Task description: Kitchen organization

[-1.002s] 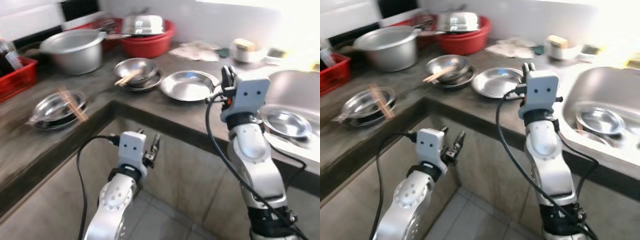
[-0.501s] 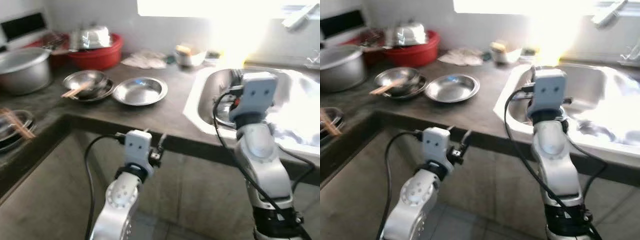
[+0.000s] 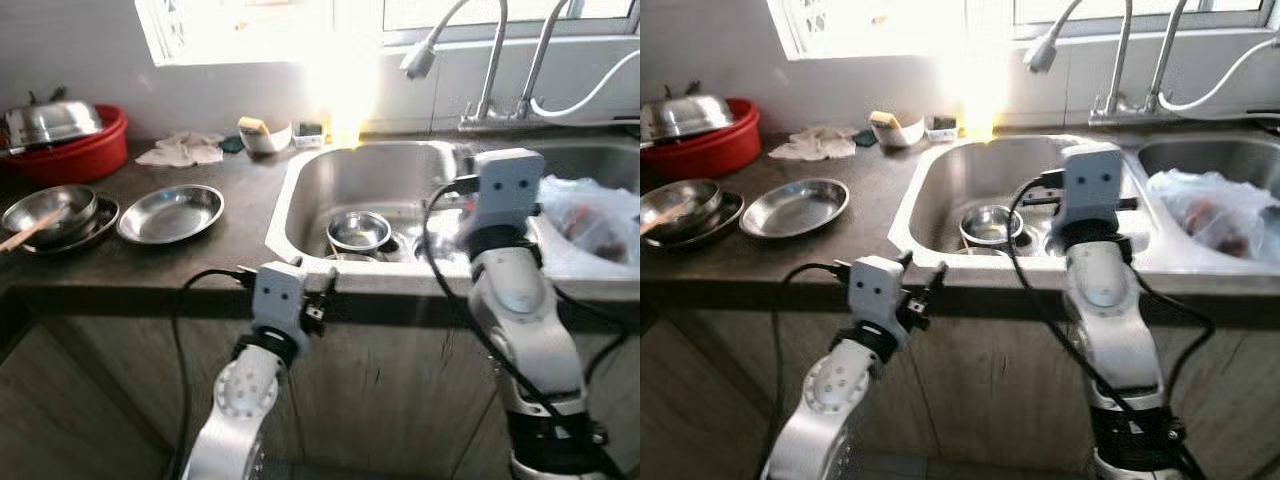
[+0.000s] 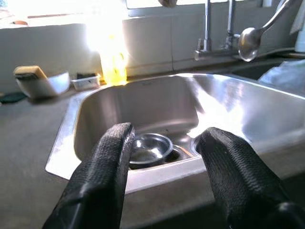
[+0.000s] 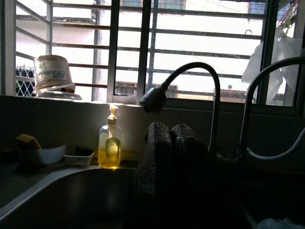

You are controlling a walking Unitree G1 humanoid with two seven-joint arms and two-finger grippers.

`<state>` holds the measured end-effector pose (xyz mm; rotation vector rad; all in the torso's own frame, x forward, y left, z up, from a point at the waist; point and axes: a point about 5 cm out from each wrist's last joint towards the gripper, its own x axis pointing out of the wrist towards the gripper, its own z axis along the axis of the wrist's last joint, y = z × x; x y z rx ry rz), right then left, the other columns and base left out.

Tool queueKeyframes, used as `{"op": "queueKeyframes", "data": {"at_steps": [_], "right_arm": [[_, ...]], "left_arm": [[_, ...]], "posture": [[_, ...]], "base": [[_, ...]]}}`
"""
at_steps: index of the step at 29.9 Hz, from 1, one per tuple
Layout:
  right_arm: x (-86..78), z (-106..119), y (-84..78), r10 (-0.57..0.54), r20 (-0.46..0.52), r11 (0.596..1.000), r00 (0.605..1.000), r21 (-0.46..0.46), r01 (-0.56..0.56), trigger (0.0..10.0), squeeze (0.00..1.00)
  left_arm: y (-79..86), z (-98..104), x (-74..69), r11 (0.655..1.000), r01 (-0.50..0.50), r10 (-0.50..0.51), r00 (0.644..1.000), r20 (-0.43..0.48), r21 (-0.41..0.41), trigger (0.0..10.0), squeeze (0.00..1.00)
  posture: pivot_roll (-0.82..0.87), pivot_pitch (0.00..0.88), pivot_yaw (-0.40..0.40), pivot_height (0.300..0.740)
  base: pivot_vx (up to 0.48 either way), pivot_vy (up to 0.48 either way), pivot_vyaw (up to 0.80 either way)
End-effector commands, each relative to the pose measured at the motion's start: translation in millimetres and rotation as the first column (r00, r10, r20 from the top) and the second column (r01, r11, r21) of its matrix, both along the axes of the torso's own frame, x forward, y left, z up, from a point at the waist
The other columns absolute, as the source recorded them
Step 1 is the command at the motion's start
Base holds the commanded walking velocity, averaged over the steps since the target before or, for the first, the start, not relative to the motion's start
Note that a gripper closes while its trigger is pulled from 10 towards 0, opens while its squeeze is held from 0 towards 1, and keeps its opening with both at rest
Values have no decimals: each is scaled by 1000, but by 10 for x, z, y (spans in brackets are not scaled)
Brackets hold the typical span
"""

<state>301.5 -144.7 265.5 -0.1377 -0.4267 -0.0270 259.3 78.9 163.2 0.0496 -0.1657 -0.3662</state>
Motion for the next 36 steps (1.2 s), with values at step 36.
{"op": "queueKeyframes", "data": {"at_steps": [36], "right_arm": [[1064, 50, 107, 101, -276, 980, 956, -136, -143, 10000, 0]], "left_arm": [[107, -50, -114, 996, -92, 91, 995, -39, -19, 10000, 0]], "posture": [[101, 85, -26, 740]], "base": [[167, -61, 0]]}}
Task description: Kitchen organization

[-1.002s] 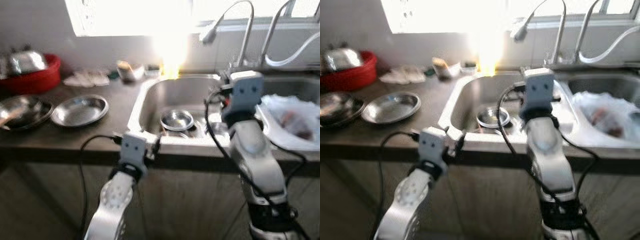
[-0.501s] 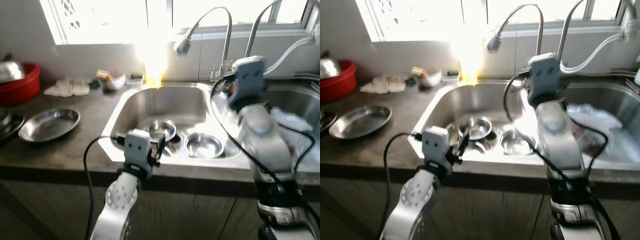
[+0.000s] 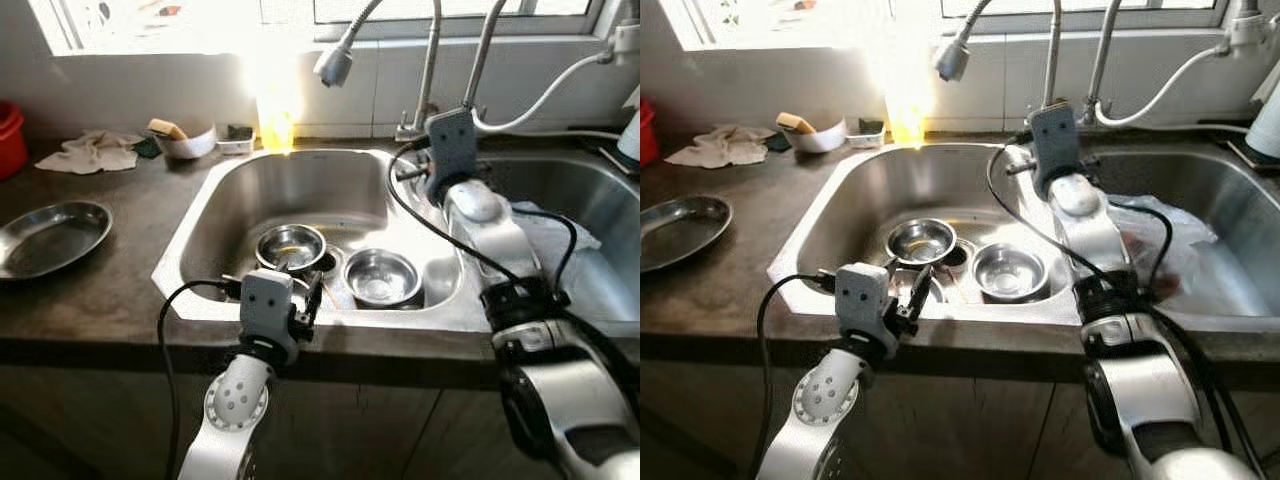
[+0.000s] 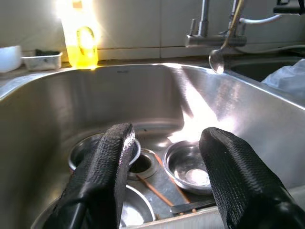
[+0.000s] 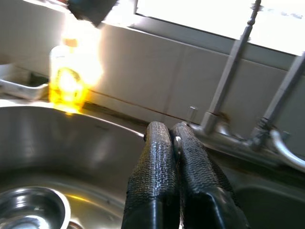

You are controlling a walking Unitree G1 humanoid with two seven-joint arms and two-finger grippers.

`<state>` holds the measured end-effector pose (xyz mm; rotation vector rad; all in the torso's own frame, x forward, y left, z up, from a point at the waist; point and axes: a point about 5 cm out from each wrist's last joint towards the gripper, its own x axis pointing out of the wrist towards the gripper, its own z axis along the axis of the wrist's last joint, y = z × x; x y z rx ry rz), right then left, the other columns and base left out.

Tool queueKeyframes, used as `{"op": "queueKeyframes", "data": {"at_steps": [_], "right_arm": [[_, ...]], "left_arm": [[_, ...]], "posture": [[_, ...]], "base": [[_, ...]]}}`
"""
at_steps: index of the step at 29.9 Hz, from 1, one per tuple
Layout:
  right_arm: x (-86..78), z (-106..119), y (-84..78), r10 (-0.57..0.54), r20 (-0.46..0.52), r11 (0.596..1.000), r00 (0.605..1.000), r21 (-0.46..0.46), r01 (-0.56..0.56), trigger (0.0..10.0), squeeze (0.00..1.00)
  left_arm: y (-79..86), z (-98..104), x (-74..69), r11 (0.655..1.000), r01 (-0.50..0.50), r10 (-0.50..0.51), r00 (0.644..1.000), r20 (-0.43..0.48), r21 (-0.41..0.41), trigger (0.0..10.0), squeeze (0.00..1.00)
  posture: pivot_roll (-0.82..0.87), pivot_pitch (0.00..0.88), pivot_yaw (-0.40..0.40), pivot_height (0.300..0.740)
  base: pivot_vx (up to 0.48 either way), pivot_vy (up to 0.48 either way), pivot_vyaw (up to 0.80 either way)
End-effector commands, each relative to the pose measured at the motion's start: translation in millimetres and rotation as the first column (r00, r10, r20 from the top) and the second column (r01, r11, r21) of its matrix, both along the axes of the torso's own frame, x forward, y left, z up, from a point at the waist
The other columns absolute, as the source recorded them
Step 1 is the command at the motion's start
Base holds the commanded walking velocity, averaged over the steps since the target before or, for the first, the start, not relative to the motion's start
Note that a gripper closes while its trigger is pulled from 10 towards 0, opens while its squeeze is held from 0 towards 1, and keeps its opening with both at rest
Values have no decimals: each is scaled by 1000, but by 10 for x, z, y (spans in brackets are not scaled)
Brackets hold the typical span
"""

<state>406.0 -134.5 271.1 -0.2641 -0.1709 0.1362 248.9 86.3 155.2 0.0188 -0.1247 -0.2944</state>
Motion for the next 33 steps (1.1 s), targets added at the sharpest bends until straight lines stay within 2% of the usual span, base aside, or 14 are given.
{"op": "queueKeyframes", "data": {"at_steps": [1, 5, 8, 9, 17, 21, 22, 23, 24, 29, 33], "right_arm": [[39, -27, 29, 14, -26, 1000, 1000, -12, -14, 10000, 0], [116, -177, 106, 21, -112, 998, 994, -57, -27, 10000, 0], [129, -219, 124, 26, -134, 997, 991, -69, -35, 10000, 0], [135, -301, 178, 50, -169, 996, 984, -64, -62, 10000, 0], [84, -638, 396, 163, -293, 983, 942, -40, -182, 10000, 0], [64, -703, 421, 181, -308, 978, 934, -43, -204, 10000, 0], [59, -722, 423, 184, -310, 977, 933, -44, -207, 10000, 133], [54, -737, 424, 192, -314, 976, 930, -41, -215, 10000, 133], [50, -750, 418, 196, -309, 974, 931, -51, -222, 10000, 1000], [51, -756, 400, 197, -307, 974, 931, -51, -222, 10000, 1000], [60, -722, 340, 179, -269, 979, 947, -45, -198, 10000, 1000]], "left_arm": [[40, 30, -15, 1000, -26, 26, 1000, 6, 8, 10000, 0], [82, 28, -30, 999, -51, 51, 999, 6, 18, 10000, 0], [88, 31, -35, 998, -53, 52, 999, 6, 21, 10000, 0], [104, 37, -38, 998, -56, 56, 998, 6, 22, 10000, 0], [95, 41, -53, 998, -56, 56, 998, 4, 21, 10000, 0], [85, 42, -48, 999, -51, 51, 999, 3, 19, 10000, 0], [84, 43, -45, 999, -49, 49, 999, 3, 19, 10000, 0], [84, 46, -39, 999, -48, 48, 999, 4, 19, 10000, 0], [89, 45, -26, 999, -47, 47, 999, 4, 20, 10000, 0], [87, 51, -12, 999, -46, 46, 999, 5, 17, 10000, 0], [68, 53, 10, 999, -41, 41, 999, 8, 14, 10000, 0]], "posture": [[103, 87, -29, 740], [108, 92, -34, 740], [116, 97, -38, 740], [119, 99, -39, 740], [126, 90, -43, 740], [125, 87, -40, 740], [125, 87, -39, 740], [122, 87, -36, 740], [118, 87, -33, 740], [116, 84, -31, 740], [112, 75, -26, 740]], "base": [[0, 0, 0], [0, 0, 0], [0, 0, 0], [0, 0, 0], [0, 0, 0], [0, 0, 0], [0, 0, 0], [0, 0, 0], [0, 0, 0], [0, 0, 0], [0, 0, 0]]}}
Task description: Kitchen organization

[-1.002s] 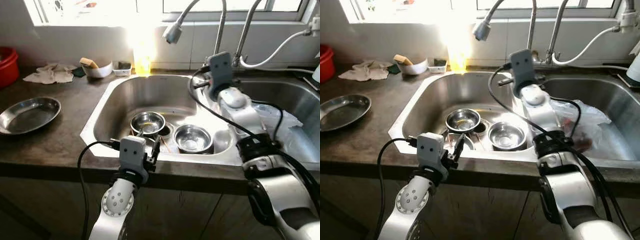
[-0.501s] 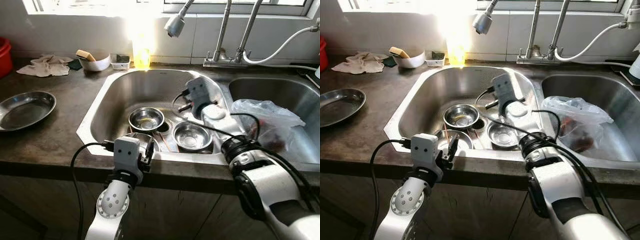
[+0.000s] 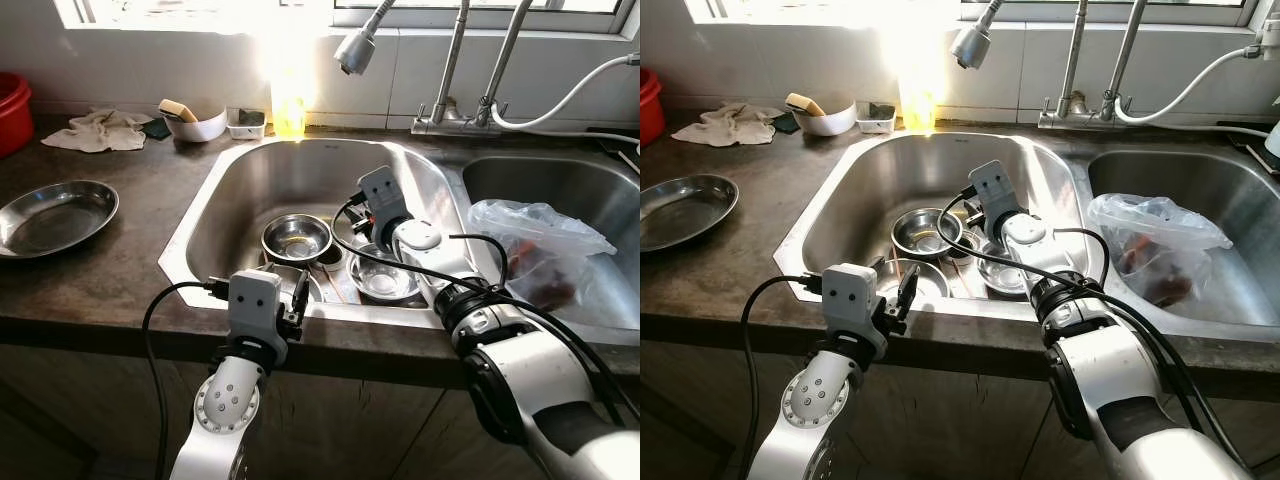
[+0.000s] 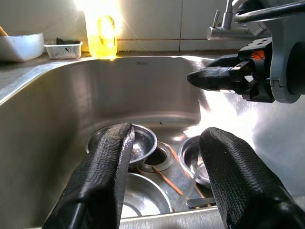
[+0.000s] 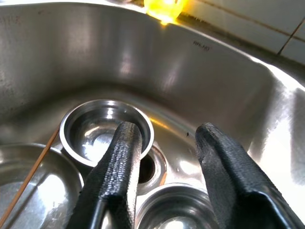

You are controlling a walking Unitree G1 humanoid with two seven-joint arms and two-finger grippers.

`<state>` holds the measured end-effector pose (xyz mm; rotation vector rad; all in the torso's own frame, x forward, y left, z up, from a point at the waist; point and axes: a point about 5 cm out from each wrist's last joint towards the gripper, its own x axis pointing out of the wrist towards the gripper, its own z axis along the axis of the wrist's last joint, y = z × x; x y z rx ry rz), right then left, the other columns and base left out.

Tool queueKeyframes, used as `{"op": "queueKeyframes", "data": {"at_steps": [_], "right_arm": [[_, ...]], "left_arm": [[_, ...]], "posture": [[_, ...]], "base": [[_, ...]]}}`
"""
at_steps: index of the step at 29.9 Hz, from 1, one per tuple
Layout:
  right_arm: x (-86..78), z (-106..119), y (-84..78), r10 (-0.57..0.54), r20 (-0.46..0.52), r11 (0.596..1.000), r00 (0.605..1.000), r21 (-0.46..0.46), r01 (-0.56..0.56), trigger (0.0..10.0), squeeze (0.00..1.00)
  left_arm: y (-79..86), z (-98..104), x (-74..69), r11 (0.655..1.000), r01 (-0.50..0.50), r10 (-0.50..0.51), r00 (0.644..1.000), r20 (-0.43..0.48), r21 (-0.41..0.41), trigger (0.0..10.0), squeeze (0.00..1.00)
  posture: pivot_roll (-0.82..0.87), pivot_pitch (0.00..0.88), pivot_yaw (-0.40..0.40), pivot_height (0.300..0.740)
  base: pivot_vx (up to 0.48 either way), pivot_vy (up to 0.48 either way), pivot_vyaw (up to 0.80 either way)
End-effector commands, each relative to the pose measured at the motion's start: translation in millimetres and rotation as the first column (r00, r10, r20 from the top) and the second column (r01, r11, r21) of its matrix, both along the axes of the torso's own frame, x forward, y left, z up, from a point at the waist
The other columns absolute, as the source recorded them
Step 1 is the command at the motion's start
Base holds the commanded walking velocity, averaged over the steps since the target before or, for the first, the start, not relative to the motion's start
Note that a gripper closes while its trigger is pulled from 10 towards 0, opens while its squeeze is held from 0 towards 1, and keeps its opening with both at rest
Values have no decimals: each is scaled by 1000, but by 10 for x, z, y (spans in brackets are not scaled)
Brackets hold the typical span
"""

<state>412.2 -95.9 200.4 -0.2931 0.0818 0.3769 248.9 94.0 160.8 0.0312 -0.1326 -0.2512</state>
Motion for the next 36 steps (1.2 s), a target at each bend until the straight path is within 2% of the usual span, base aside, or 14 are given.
{"op": "queueKeyframes", "data": {"at_steps": [1, 2, 3, 4, 7, 8, 9, 11, 17, 23, 24, 28, 31, 36], "right_arm": [[-2, -8, -49, -9, 15, 1000, 1000, 1, 9, 10000, 1000], [-3, 0, -55, -10, 23, 1000, 1000, 6, 10, 10000, 682], [-5, 18, -61, -15, 39, 1000, 999, 17, 15, 10000, 153], [-7, 38, -66, -18, 54, 999, 998, 32, 16, 10000, 0], [-47, 154, -78, -28, 130, 991, 991, 135, 10, 10000, 0], [-47, 154, -78, -28, 130, 991, 991, 135, 10, 10000, 0], [-101, 233, -90, -34, 198, 986, 980, 169, 0, 10000, 0], [-183, 286, -108, -53, 249, 977, 967, 214, -2, 10000, 0], [-598, 316, -212, -107, 348, 954, 931, 301, -3, 10000, 0], [-1009, 101, -253, -130, 330, 955, 935, 295, 29, 10000, 0], [-1009, 101, -253, -130, 330, 955, 935, 295, 29, 10000, 0], [-1248, 31, -326, -189, 294, 946, 937, 312, 93, 10000, 0], [-1315, 13, -344, -206, 280, 944, 938, 307, 116, 10000, 0], [-1303, 16, -321, -222, 269, 941, 937, 310, 134, 10000, 0]], "left_arm": [[-10, -3, 16, 1000, 3, -3, 1000, -2, 5, 10000, 0], [-13, 0, 18, 1000, 3, -3, 1000, 0, 4, 10000, 0], [-14, 3, 24, 1000, 3, -3, 1000, 1, 4, 10000, 0], [-15, 7, 28, 1000, 3, -3, 1000, 3, 4, 10000, 0], [-12, 12, 45, 1000, 3, -3, 1000, 7, 3, 10000, 0], [-12, 12, 45, 1000, 3, -3, 1000, 7, 3, 10000, 0], [-12, 13, 53, 1000, 3, -3, 1000, 9, 3, 10000, 0], [-15, 18, 64, 1000, 4, -4, 1000, 12, 3, 10000, 0], [-29, 8, 80, 1000, 14, -14, 1000, 9, -4, 10000, 0], [-69, -31, 84, 999, 49, -49, 999, -7, -7, 10000, 0], [-69, -31, 84, 999, 49, -49, 999, -7, -7, 10000, 0], [-113, -43, 63, 996, 91, -91, 996, -14, -11, 10000, 0], [-119, -50, 51, 994, 105, -105, 994, -17, -11, 10000, 0], [-132, -62, 64, 994, 108, -108, 994, -17, -9, 10000, 0]], "posture": [[111, 71, -28, 740], [111, 71, -28, 740], [114, 68, -28, 740], [114, 67, -28, 740], [112, 61, -24, 740], [112, 61, -24, 740], [110, 56, -22, 740], [104, 51, -17, 740], [82, 42, -3, 740], [63, 38, 16, 740], [63, 38, 16, 740], [54, 31, 24, 740], [50, 29, 29, 740], [58, 28, 26, 740]], "base": [[0, 0, 0], [0, 0, 0], [0, 0, 0], [0, 0, 0], [0, 0, 0], [0, 0, 0], [0, 0, 0], [0, 0, 0], [0, 0, 0], [0, 0, 0], [0, 0, 0], [0, 0, 0], [0, 0, 0], [0, 0, 640]]}}
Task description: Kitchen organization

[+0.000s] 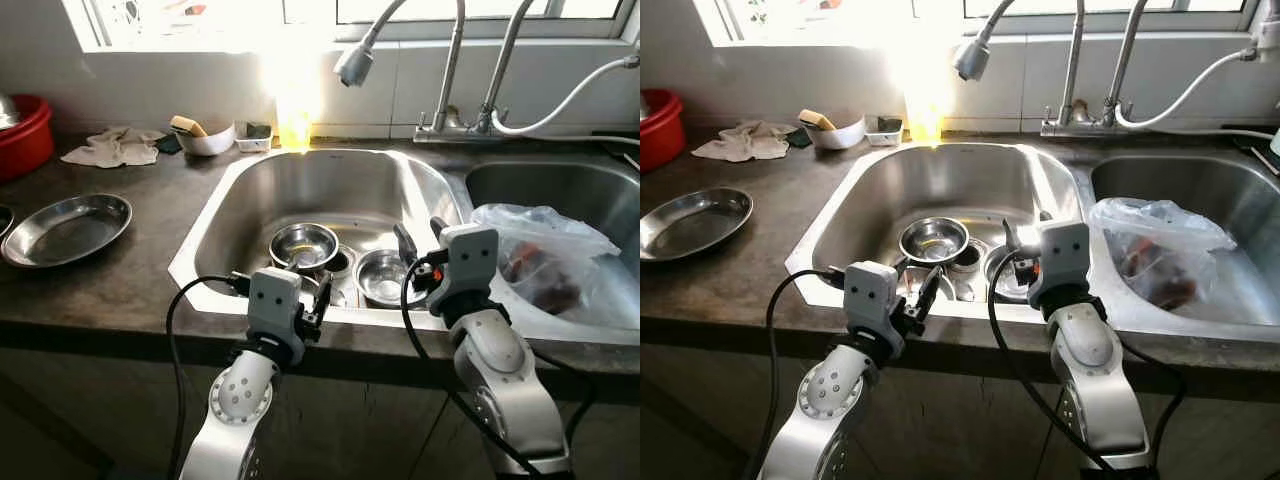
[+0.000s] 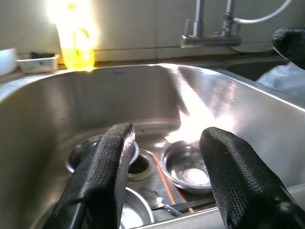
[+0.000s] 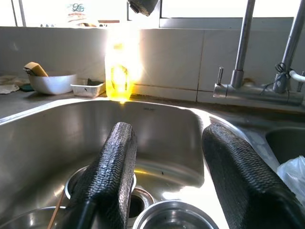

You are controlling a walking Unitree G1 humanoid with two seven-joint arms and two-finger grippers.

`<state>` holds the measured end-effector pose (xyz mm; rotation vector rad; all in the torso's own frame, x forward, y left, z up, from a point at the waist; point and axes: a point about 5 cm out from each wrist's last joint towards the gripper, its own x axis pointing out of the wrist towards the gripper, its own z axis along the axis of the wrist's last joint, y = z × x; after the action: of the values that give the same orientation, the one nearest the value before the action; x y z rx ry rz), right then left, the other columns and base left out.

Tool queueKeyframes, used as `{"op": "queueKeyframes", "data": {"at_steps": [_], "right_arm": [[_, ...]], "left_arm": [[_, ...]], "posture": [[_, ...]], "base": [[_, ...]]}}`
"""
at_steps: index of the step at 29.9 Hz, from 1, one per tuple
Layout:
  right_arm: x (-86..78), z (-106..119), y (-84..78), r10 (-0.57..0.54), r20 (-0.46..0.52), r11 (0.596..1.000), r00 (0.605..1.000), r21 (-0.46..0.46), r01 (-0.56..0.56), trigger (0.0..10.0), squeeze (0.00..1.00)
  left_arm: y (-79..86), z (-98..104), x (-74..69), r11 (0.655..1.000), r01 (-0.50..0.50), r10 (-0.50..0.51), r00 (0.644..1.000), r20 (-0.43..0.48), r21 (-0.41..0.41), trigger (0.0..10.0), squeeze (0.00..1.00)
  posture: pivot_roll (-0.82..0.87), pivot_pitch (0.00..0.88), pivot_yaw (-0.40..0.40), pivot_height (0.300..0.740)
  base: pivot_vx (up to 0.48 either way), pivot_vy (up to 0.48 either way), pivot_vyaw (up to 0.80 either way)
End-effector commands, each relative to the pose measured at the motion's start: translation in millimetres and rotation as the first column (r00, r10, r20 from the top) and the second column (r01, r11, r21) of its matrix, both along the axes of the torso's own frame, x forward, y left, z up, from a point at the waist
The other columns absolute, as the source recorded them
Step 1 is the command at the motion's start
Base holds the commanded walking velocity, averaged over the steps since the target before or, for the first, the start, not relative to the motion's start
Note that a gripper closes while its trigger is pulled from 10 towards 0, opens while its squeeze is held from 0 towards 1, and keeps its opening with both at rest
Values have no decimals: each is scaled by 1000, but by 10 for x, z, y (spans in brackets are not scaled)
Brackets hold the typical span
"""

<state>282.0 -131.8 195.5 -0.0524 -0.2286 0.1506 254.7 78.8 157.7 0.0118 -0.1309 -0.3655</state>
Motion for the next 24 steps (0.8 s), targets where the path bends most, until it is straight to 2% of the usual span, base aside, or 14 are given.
{"op": "queueKeyframes", "data": {"at_steps": [1, 24], "right_arm": [[7, 79, 48, 6, 18, 1000, 1000, 6, -6, 10000, 0], [30, 134, 93, 4, -5, 999, 1000, 36, -4, 10000, 0]], "left_arm": [[21, -31, 6, 1000, -8, 8, 1000, -11, 4, 10000, 0], [52, -43, -9, 1000, -8, 8, 1000, -14, 14, 10000, 0]], "posture": [[63, 25, 24, 740], [74, 13, 22, 740]], "base": [[0, 285, 800], [0, 465, 800]]}}
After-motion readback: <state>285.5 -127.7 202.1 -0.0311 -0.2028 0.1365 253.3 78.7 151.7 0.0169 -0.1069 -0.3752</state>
